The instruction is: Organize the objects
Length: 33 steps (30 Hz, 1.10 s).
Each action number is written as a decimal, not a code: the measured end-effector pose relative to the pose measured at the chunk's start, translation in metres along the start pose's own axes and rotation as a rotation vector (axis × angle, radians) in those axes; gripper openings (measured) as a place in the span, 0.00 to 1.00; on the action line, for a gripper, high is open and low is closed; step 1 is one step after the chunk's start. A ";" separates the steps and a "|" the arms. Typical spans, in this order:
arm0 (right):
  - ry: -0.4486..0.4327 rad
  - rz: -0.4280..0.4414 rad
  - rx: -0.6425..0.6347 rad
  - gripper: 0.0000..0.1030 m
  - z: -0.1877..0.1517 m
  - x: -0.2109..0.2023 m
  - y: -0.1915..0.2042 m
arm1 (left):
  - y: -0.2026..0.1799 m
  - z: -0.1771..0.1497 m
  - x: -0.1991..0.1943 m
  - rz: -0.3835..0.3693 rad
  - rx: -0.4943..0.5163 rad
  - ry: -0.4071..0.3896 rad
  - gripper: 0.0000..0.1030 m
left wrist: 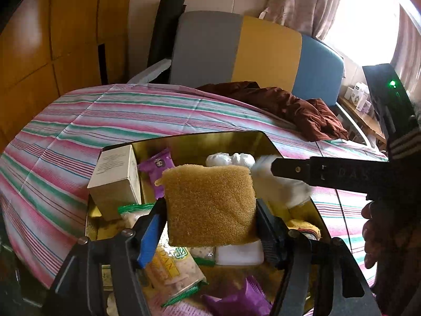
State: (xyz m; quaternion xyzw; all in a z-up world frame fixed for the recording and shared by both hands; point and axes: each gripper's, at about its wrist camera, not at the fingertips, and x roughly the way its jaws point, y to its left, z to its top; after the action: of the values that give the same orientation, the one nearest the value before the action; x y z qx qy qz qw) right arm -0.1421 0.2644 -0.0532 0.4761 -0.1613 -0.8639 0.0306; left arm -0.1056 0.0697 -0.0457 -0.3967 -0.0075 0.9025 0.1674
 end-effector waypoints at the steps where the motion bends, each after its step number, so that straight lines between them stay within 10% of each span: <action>1: -0.003 0.000 0.002 0.61 0.000 0.000 0.000 | 0.000 0.000 0.001 0.002 0.000 0.001 0.68; 20: -0.058 -0.095 -0.026 0.61 -0.036 -0.027 -0.004 | 0.002 -0.009 -0.023 0.043 -0.008 -0.040 0.75; 33: -0.130 -0.214 -0.125 0.64 -0.111 -0.062 0.014 | 0.004 -0.027 -0.069 0.137 -0.014 -0.132 1.00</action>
State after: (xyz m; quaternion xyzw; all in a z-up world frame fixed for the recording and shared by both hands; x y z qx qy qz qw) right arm -0.0175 0.2369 -0.0531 0.4309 -0.0569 -0.8996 -0.0425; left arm -0.0437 0.0410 -0.0153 -0.3372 0.0022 0.9359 0.1017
